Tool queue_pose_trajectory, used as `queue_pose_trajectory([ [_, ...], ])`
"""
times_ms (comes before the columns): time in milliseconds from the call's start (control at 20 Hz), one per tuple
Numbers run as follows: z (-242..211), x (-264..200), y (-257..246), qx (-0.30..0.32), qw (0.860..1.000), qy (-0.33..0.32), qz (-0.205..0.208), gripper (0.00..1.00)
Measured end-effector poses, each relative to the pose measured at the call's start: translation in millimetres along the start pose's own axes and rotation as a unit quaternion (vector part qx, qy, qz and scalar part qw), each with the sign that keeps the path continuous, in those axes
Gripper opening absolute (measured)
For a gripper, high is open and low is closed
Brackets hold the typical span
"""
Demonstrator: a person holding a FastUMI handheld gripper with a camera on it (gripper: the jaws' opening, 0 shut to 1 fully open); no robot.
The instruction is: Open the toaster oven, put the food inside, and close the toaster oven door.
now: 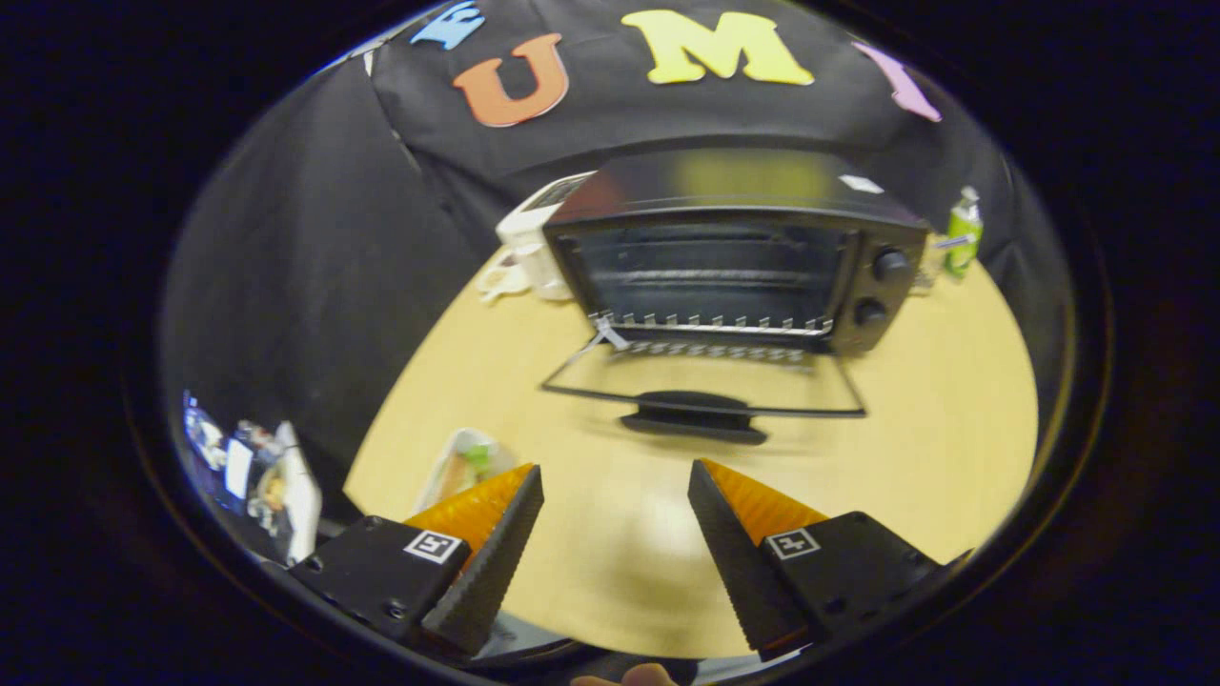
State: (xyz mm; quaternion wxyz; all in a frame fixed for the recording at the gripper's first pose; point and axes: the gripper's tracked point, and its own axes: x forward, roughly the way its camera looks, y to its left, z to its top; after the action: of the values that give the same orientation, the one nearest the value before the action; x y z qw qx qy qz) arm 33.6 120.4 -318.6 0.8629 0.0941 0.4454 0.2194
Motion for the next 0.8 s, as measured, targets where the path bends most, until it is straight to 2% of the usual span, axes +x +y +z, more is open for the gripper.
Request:
queue_pose_trajectory([
  [100,-5.1,0.3,21.8,0.050,0.997,0.040,0.047,1.00],
  [200,-13.9,5.2,42.5,0.113,0.986,0.085,0.085,0.99],
  [350,-29.3,22.6,66.1,0.167,0.969,0.141,0.115,0.98],
  [600,-54.8,59.4,77.7,0.170,0.964,0.178,0.104,0.94],
  [800,-63.1,75.4,87.2,0.173,0.960,0.195,0.106,0.82],
])
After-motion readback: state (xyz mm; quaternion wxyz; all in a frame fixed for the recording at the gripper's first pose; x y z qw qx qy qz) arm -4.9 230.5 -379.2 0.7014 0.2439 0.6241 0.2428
